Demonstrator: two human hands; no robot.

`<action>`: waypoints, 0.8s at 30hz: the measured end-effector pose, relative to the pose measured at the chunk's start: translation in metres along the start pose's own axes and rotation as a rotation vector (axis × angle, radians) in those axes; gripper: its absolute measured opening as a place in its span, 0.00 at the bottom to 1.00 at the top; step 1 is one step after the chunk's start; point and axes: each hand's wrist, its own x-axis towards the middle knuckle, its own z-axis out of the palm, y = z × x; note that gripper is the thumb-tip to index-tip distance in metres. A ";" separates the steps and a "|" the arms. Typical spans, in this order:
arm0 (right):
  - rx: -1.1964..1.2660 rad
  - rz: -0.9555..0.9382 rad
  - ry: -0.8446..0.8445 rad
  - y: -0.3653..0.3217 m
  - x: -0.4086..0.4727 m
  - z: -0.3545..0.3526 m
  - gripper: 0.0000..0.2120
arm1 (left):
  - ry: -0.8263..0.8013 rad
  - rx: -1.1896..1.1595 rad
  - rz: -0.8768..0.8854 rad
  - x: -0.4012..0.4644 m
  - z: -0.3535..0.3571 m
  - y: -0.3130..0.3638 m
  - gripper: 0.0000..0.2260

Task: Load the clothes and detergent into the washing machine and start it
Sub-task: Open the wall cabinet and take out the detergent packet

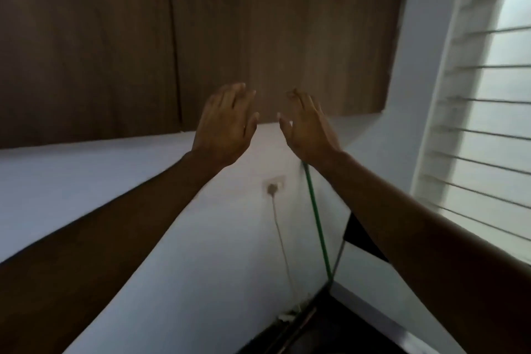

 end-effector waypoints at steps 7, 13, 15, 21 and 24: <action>0.102 -0.195 0.031 -0.081 0.059 -0.010 0.27 | 0.047 0.185 -0.051 -0.004 -0.093 -0.059 0.21; 0.124 -0.223 -0.031 -0.127 0.072 -0.001 0.33 | -0.038 0.335 -0.059 -0.013 -0.127 -0.092 0.26; 0.120 -0.214 -0.061 -0.135 0.070 0.005 0.35 | -0.065 0.368 -0.055 -0.013 -0.129 -0.097 0.27; 0.125 -0.190 -0.132 -0.146 0.070 0.030 0.38 | -0.079 0.365 -0.061 -0.006 -0.121 -0.108 0.26; 0.129 -0.201 -0.096 -0.150 0.073 0.042 0.37 | -0.065 0.376 -0.052 -0.005 -0.114 -0.113 0.26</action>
